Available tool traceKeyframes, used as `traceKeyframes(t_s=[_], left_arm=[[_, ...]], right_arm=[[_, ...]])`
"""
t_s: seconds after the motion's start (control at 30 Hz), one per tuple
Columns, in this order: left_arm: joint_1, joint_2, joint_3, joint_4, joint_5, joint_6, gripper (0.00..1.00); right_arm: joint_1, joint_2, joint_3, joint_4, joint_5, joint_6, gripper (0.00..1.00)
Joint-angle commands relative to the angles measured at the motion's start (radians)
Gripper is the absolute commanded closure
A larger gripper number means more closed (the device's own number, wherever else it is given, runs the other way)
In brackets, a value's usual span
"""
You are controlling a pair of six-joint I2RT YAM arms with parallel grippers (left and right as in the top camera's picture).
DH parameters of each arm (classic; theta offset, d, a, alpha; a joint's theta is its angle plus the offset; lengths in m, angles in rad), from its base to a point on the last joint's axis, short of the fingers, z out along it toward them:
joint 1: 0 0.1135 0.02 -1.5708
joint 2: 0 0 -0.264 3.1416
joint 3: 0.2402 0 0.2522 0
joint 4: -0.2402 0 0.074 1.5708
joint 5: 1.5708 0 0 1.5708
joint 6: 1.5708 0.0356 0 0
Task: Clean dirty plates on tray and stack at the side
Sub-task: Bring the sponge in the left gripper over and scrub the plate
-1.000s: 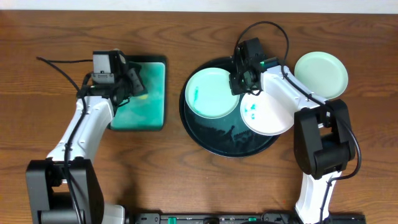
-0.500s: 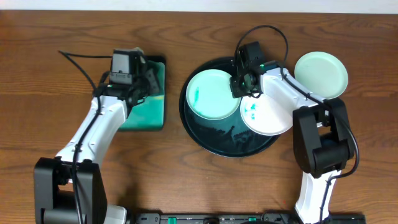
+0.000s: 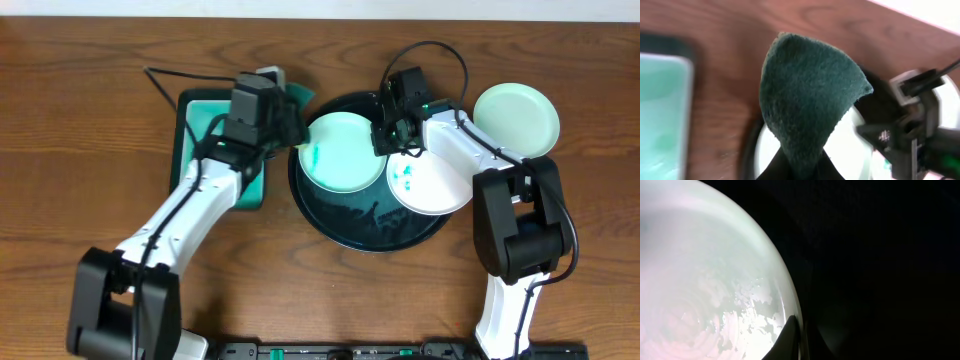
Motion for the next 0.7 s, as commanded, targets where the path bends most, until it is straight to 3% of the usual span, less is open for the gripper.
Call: traceKeyframes(t_s=[0.0,0.17,0.43,0.67], left_arm=[[-0.045,0.095,0.026,0.051,0.012,-0.127,0.93],[-0.102,0.230,0.026,0.170,0.012,-0.273,0.93],[-0.126,0.353,0.026,0.231,-0.062,-0.274,0.93],[-0.126,0.372,0.026,0.111,-0.285,-0.175,0.93]], right_arm=[[-0.002,0.051,-0.019,0.006,0.025,0.019,0.99],[-0.002,0.051,-0.019,0.006,0.025,0.018,0.99],[0.002,0.051,-0.019,0.006,0.025,0.018,0.99],[0.002,0.051,-0.019,0.002,0.025,0.018,0.99]])
